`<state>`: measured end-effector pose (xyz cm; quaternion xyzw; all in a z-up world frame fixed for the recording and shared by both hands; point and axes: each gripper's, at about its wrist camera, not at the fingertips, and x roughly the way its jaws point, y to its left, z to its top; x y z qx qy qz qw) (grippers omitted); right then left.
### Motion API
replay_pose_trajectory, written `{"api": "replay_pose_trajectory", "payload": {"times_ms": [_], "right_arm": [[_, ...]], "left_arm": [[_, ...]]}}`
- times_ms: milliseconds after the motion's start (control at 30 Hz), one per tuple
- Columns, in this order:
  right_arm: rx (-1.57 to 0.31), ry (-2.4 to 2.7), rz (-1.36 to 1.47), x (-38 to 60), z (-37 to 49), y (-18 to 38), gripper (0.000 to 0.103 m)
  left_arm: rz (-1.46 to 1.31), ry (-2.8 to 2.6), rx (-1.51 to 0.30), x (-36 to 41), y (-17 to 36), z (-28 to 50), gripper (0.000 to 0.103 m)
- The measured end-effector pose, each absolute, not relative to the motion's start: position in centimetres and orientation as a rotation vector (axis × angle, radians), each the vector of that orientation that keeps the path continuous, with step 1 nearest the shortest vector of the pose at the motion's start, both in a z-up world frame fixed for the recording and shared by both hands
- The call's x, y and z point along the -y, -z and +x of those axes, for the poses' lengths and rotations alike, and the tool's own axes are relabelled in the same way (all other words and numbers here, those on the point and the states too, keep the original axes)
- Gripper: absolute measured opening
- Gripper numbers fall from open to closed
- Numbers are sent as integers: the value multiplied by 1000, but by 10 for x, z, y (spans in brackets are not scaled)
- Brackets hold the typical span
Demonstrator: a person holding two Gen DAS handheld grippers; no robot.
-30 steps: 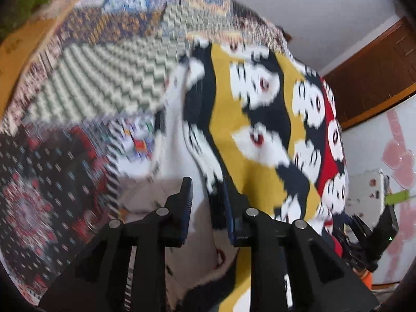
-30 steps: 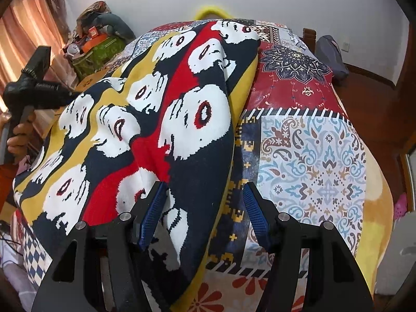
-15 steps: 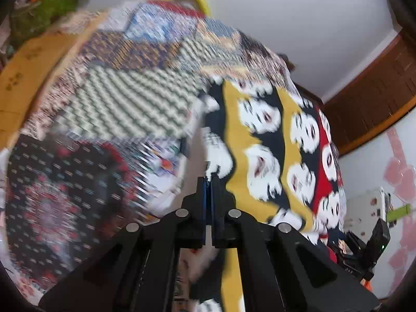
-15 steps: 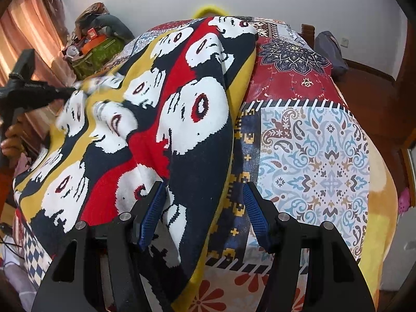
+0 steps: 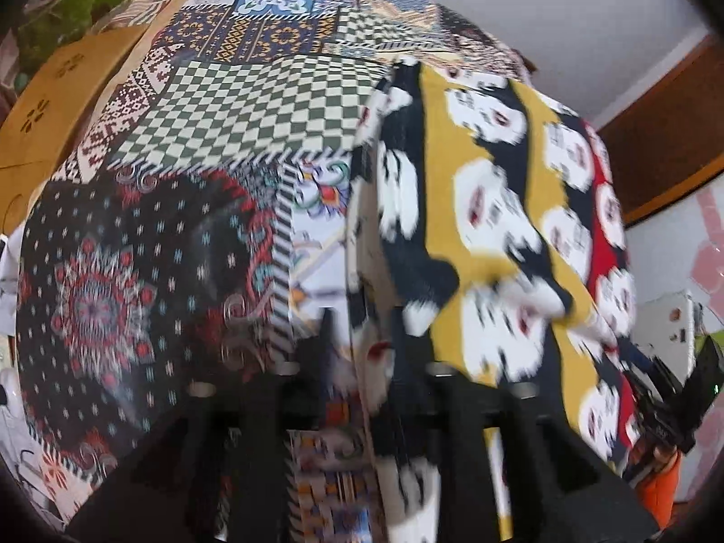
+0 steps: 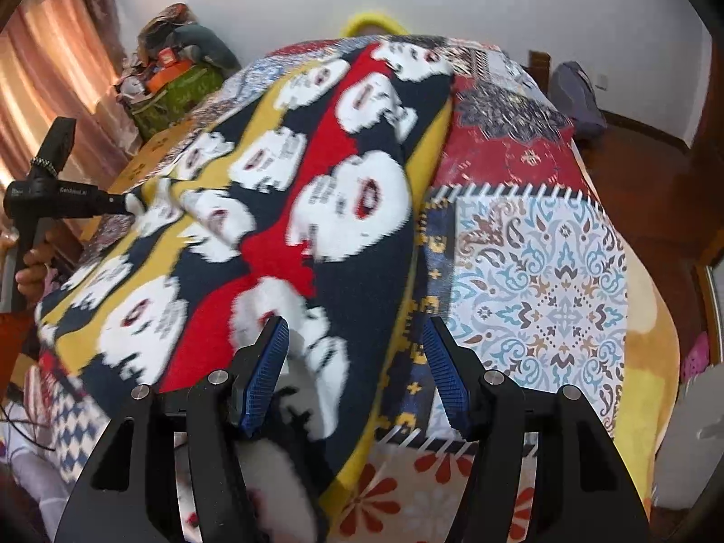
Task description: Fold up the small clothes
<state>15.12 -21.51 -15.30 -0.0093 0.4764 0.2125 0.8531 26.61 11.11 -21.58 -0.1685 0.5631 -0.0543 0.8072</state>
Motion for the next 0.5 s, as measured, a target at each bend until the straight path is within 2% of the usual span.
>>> {"api": "replay_pose_trajectory", "payload": {"times_ms": [33, 67, 200, 267, 300, 333, 367, 467, 500], "right_arm": [[-998, -452, -24, 214, 149, 151, 58], [-996, -456, -40, 211, 145, 151, 58], [-1011, -445, -69, 206, 139, 162, 58], [-1026, -433, -39, 210, 136, 168, 58], [-1031, -425, -27, 213, 136, 169, 58], [-1033, -418, -18, 215, 135, 169, 58], [-1035, -411, -7, 218, 133, 168, 58], [-1020, -404, 3, 222, 123, 158, 58], [-1010, -408, 3, 223, 121, 154, 58]], "left_arm": [[-363, 129, -1193, -110, 213, 258, 55], [-366, 151, -1185, -107, 212, 247, 58], [-352, 213, -1236, -93, 220, 215, 60], [-343, 222, -1255, -87, 228, 200, 58], [-341, 217, -1227, -86, 227, 191, 51], [-349, 224, -1213, -85, 225, 185, 35], [-378, 251, -1205, -85, 222, 178, 26], [-356, 223, -1169, -85, 209, 167, 7], [-353, 221, -1159, -86, 204, 164, 6]]}}
